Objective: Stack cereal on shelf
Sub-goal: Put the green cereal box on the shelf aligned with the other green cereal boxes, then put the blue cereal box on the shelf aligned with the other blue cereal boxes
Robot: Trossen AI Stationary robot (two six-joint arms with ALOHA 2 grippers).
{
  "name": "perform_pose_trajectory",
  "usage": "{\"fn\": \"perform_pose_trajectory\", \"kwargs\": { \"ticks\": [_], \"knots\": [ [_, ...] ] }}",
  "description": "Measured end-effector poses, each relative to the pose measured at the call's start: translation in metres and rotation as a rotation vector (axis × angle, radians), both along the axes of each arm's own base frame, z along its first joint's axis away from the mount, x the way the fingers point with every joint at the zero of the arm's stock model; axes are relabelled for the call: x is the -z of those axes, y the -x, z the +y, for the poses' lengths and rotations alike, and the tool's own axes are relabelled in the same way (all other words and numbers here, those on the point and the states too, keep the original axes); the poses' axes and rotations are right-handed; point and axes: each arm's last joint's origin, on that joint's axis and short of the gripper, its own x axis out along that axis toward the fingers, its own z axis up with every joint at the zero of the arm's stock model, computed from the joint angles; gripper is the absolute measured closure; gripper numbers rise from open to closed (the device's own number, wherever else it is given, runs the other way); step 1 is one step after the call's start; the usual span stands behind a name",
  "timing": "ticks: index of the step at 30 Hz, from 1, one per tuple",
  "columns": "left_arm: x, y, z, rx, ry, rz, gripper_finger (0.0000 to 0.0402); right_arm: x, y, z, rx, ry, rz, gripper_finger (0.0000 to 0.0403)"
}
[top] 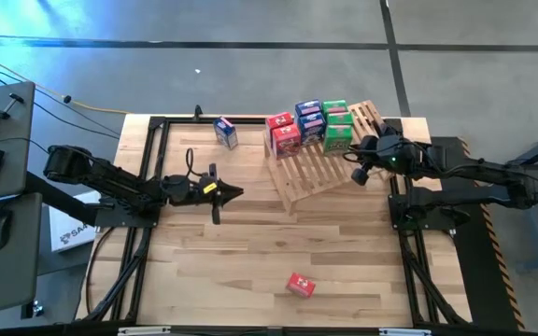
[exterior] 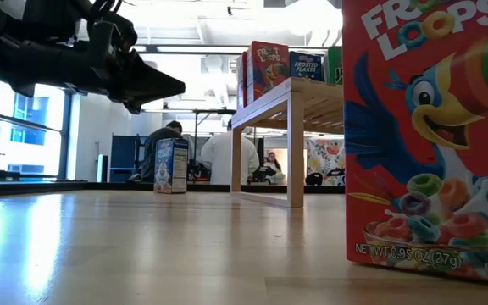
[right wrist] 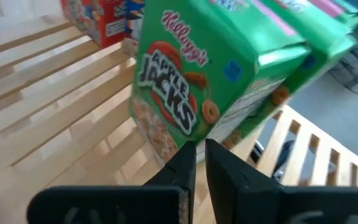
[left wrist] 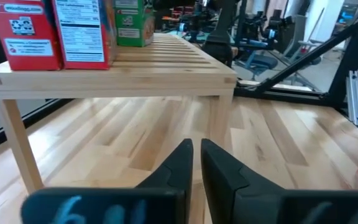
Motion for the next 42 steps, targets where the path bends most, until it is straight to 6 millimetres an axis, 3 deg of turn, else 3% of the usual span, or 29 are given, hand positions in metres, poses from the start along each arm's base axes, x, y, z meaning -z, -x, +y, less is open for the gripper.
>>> {"fn": "perform_pose_trajectory", "kwargs": {
  "ticks": [9, 17, 22, 28, 32, 42],
  "knots": [
    [0.000, 0.000, 0.004, -0.023, 0.010, -0.001, 0.0385, -0.002, 0.005, 0.003, 0.019, 0.011, -0.007, 0.0382],
    [0.000, 0.000, 0.009, -0.055, 0.014, -0.004, 0.0391, 0.000, 0.021, 0.021, -0.058, -0.051, 0.003, 0.0394],
    [0.000, 0.001, 0.015, -0.082, 0.078, -0.015, 0.0392, 0.002, 0.021, 0.036, -0.104, -0.063, -0.025, 0.0401],
    [-0.001, 0.000, 0.016, -0.075, -0.033, -0.002, 0.0392, 0.038, 0.014, 0.057, -0.201, -0.019, -0.028, 0.0402],
    [-0.010, -0.007, 0.016, -0.068, 0.026, -0.042, 0.0392, 0.059, 0.011, 0.072, -0.260, -0.023, -0.069, 0.0403],
    [-0.020, -0.017, 0.018, -0.077, 0.002, -0.021, 0.0392, 0.065, 0.019, 0.106, -0.384, -0.049, -0.166, 0.0403]
  ]
}}
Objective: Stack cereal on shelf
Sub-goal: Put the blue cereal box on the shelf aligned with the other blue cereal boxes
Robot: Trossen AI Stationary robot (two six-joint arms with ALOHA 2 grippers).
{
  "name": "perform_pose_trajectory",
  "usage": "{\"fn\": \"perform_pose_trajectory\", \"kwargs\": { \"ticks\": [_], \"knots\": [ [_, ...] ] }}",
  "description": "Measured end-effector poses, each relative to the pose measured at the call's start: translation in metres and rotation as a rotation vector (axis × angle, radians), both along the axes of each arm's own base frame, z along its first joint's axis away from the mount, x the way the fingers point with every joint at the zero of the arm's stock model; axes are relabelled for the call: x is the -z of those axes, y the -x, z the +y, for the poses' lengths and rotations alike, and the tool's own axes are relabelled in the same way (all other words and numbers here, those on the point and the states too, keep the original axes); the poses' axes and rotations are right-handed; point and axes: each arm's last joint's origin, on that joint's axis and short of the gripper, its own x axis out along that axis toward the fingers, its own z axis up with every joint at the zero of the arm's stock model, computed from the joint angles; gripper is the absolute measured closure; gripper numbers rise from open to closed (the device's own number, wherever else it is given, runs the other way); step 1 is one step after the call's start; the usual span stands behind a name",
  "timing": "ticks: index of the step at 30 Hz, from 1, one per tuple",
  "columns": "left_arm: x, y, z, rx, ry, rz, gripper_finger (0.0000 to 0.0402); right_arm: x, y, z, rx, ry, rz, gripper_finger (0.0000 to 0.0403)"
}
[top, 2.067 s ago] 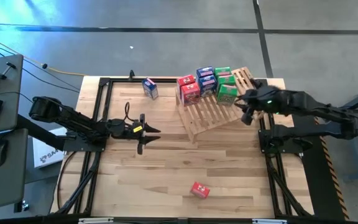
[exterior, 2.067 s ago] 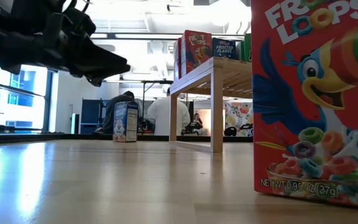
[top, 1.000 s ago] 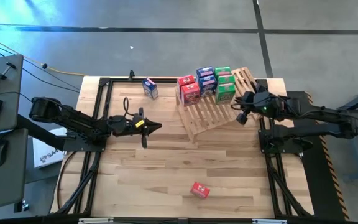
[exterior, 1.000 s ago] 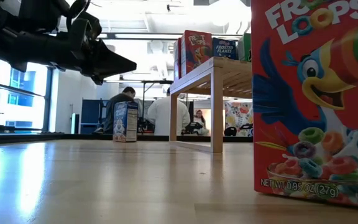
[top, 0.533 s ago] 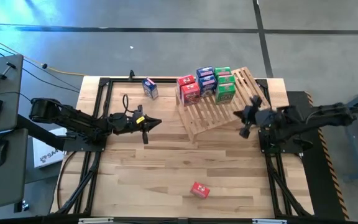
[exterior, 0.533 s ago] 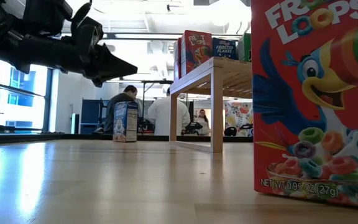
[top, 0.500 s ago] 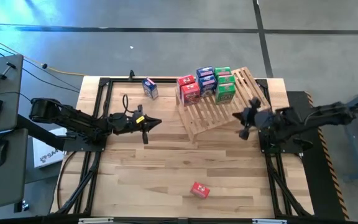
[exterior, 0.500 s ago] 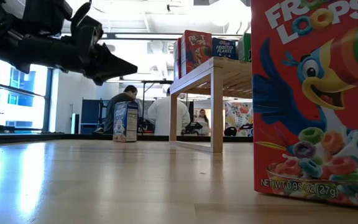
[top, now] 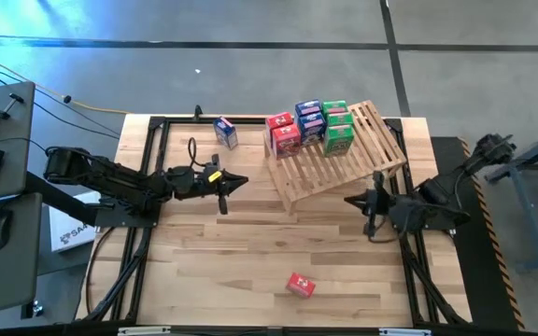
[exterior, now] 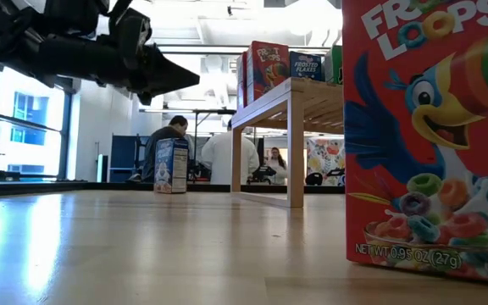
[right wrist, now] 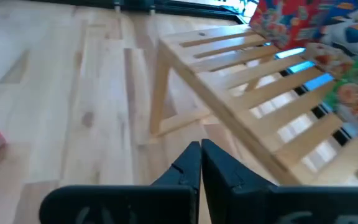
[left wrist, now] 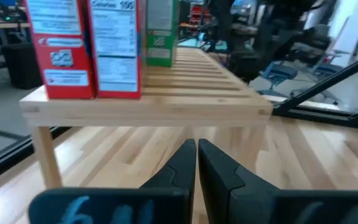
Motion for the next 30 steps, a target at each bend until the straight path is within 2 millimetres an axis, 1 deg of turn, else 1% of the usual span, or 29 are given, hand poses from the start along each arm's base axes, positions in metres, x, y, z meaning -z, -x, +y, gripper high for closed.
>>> {"fn": "perform_pose_trajectory", "kwargs": {
  "ticks": [2, 6, 12, 17, 21, 25, 30],
  "knots": [
    [0.000, -0.001, 0.001, -0.028, 0.000, 0.017, 0.0392, 0.004, 0.000, 0.008, -0.012, 0.011, 0.004, 0.0403],
    [0.000, -0.004, 0.004, -0.080, 0.005, 0.062, 0.0392, 0.017, 0.000, 0.023, -0.010, 0.030, 0.016, 0.0403],
    [0.000, -0.010, 0.020, -0.153, 0.049, 0.183, 0.0392, 0.038, -0.002, 0.046, 0.006, 0.036, 0.015, 0.0403],
    [-0.005, -0.013, 0.034, -0.186, 0.071, 0.251, 0.0392, 0.051, -0.005, 0.058, 0.021, 0.031, 0.018, 0.0403],
    [-0.011, -0.015, 0.042, -0.198, 0.076, 0.235, 0.0390, 0.058, -0.009, 0.065, 0.019, 0.037, 0.021, 0.0403],
    [-0.016, -0.016, 0.047, -0.276, 0.036, 0.230, 0.0371, 0.063, -0.012, 0.069, 0.019, 0.043, 0.026, 0.0403],
    [-0.016, -0.016, 0.050, -0.377, -0.005, 0.294, 0.0329, 0.067, -0.015, 0.072, 0.019, 0.045, 0.027, 0.0403]
  ]
}}
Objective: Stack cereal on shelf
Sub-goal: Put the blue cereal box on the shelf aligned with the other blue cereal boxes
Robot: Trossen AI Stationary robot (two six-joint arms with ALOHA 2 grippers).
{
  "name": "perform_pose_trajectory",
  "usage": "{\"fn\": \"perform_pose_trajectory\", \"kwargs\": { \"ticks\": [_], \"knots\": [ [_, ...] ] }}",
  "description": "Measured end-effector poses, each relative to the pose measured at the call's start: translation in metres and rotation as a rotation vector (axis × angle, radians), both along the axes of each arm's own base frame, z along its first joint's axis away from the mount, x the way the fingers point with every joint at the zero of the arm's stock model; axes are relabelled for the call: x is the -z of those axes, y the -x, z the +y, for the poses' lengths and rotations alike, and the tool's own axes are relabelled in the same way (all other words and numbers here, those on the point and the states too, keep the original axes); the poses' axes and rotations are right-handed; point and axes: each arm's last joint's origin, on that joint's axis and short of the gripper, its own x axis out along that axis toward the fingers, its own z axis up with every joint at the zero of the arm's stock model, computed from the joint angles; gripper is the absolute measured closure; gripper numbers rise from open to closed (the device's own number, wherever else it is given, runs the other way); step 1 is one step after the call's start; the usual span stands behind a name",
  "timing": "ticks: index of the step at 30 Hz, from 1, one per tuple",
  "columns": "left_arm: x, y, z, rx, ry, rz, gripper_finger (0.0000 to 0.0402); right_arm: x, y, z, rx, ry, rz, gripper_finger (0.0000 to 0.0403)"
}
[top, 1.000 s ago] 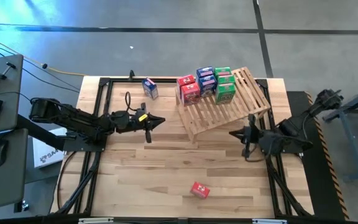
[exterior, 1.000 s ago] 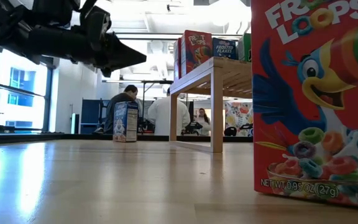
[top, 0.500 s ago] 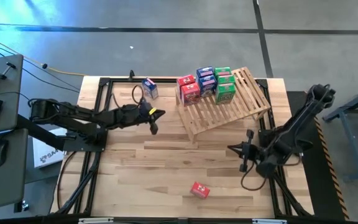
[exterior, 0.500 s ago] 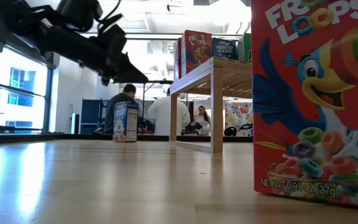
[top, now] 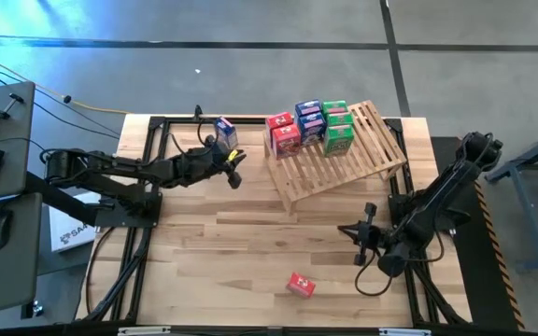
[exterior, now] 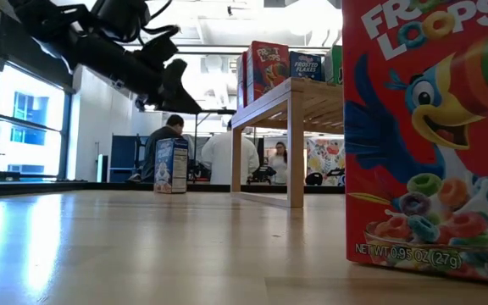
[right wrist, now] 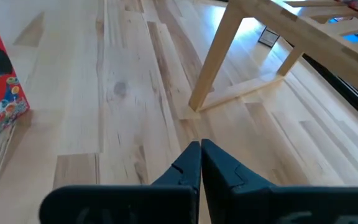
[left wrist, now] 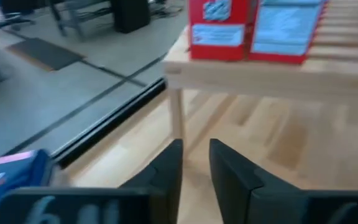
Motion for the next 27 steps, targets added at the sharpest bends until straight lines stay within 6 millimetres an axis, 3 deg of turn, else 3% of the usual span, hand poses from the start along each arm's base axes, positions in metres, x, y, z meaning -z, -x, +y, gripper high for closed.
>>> {"fn": "perform_pose_trajectory", "kwargs": {
  "ticks": [6, 13, 21, 27],
  "knots": [
    [0.002, 0.004, 0.008, -0.112, -0.040, 0.076, 0.0275, 0.000, -0.001, 0.001, 0.000, -0.008, -0.006, 0.0403],
    [0.003, 0.012, 0.032, -0.164, -0.020, 0.132, 0.0236, 0.000, -0.001, 0.002, 0.000, -0.014, -0.011, 0.0403],
    [-0.041, 0.011, 0.069, -0.158, 0.040, 0.163, 0.0249, 0.000, -0.001, 0.001, 0.000, -0.016, -0.011, 0.0403],
    [-0.067, 0.020, 0.096, -0.146, 0.030, 0.165, 0.0303, 0.000, -0.001, 0.002, -0.001, -0.017, -0.009, 0.0403]
  ]
}}
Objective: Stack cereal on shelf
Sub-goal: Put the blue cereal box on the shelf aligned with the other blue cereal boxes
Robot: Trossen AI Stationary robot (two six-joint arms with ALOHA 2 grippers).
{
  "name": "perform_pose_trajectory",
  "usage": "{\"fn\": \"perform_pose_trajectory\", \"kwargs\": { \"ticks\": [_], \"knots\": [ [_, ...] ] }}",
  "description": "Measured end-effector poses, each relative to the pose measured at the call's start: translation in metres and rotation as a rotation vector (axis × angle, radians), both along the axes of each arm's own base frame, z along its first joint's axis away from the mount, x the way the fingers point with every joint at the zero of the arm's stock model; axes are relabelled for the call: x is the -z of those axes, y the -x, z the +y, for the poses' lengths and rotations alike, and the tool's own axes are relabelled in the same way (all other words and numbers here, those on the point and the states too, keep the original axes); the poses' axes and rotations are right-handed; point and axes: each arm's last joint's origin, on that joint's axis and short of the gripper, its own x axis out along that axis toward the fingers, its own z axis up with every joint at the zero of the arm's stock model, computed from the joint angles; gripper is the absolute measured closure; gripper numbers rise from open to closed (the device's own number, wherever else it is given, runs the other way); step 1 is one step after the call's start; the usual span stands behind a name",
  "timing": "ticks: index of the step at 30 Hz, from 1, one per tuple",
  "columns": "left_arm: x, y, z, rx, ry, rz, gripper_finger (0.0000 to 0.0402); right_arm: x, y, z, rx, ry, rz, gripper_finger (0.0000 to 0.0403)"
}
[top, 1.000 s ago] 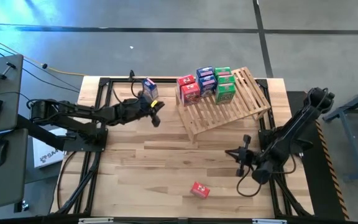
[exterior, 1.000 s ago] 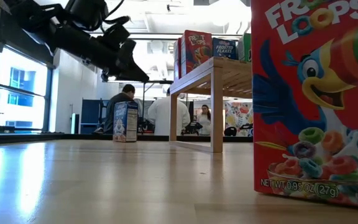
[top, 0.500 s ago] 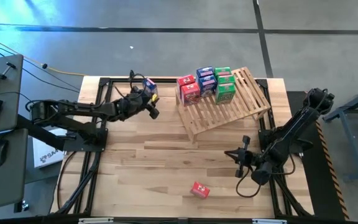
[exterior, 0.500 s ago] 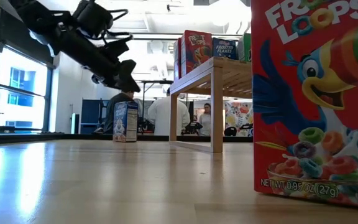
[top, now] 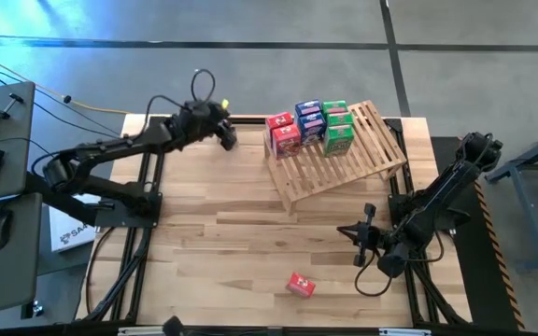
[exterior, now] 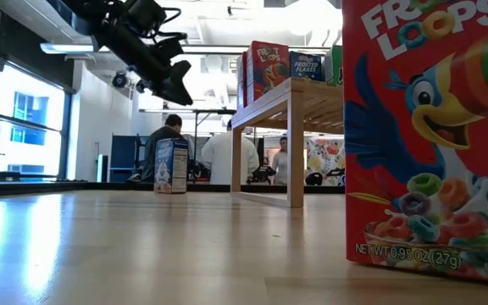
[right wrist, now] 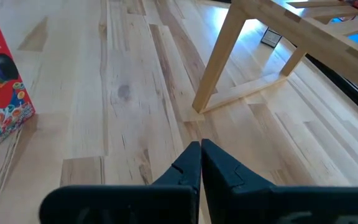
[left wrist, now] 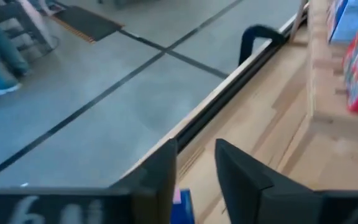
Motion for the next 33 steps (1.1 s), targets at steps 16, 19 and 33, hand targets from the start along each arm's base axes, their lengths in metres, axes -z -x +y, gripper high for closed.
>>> {"fn": "perform_pose_trajectory", "kwargs": {
  "ticks": [16, 19, 33],
  "knots": [
    [-0.005, 0.038, 0.055, -0.006, 0.053, 0.096, 0.0394, 0.000, 0.000, 0.000, 0.003, 0.000, -0.001, 0.0403],
    [0.009, 0.035, 0.069, -0.039, 0.065, 0.115, 0.0399, 0.000, 0.000, 0.000, 0.003, -0.001, -0.001, 0.0403],
    [0.052, 0.039, 0.102, -0.123, 0.132, 0.214, 0.0401, -0.001, -0.001, 0.000, 0.003, -0.004, -0.006, 0.0403]
  ]
}}
